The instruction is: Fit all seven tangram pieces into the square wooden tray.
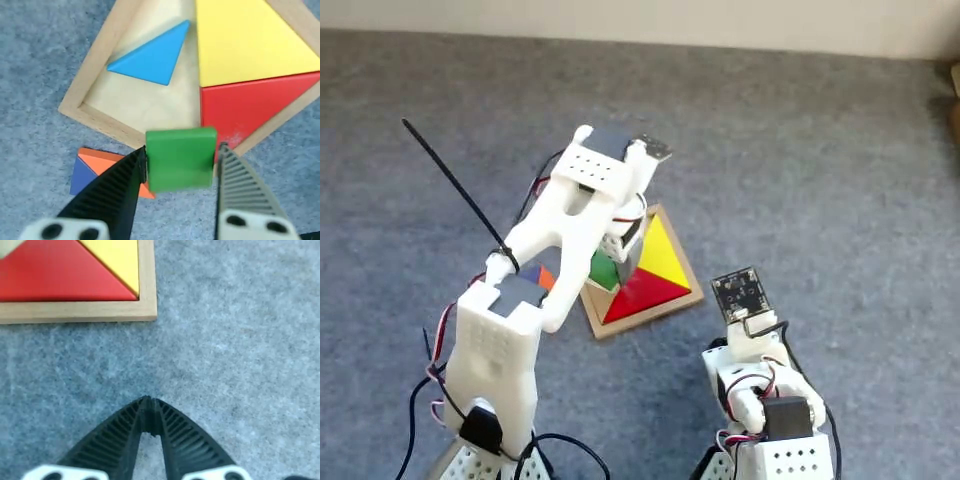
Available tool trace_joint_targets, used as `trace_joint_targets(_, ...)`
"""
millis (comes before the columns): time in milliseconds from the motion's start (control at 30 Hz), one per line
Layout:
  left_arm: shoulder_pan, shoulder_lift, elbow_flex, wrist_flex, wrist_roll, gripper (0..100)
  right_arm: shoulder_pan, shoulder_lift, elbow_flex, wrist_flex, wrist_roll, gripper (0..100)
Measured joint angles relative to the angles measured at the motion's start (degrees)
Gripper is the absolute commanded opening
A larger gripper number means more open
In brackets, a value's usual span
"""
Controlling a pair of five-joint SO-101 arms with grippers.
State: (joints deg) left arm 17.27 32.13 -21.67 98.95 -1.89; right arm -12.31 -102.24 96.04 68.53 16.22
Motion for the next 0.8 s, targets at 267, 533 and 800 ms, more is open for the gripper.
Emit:
trace_joint_targets(267,-1.7,0.0,0.0,0.0,0.0,26,0.0,0.0,0.0,0.0,0.0,0.5)
trace_joint_targets(533,-4.5,0.0,0.0,-1.9,0.0,22,0.0,0.0,0.0,0.0,0.0,0.5)
trace_joint_targets(800,-9.8,0.0,0.2,-2.6,-5.0,22,0.0,0.0,0.0,0.0,0.0,0.5)
